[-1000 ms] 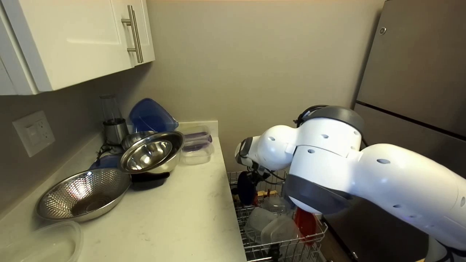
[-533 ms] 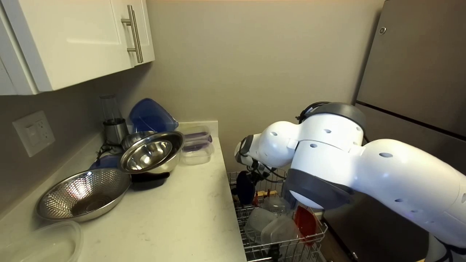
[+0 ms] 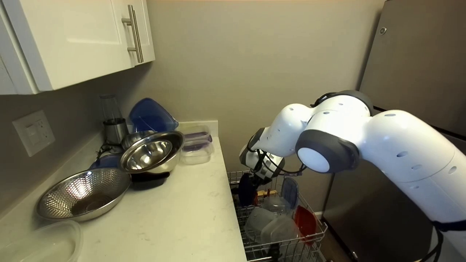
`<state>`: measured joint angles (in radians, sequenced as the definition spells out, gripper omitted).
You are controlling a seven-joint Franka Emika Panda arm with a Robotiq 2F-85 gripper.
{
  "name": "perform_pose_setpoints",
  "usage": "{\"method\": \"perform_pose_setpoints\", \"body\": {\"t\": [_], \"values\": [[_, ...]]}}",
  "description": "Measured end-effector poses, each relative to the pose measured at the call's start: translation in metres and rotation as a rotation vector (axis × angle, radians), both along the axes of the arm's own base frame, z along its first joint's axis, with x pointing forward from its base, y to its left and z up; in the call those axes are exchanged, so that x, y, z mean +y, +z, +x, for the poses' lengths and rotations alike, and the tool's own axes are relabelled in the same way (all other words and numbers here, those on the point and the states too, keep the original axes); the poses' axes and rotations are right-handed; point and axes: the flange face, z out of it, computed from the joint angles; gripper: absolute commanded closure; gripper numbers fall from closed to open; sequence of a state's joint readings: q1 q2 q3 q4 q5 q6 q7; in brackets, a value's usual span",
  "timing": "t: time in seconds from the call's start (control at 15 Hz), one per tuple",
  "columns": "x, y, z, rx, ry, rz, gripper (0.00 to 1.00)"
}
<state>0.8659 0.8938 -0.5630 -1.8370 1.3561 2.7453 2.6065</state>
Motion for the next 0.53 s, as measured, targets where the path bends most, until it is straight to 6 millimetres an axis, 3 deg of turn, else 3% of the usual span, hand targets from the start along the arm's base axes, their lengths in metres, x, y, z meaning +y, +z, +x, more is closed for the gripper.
{"method": "perform_pose_setpoints", "body": {"t": [0.33, 0.53], "values": [[-0.027, 0.006, 0.011, -0.045, -0.127, 0.070, 0.97], [-0.023, 0.008, 0.013, -0.050, -0.137, 0.089, 0.97]]}}
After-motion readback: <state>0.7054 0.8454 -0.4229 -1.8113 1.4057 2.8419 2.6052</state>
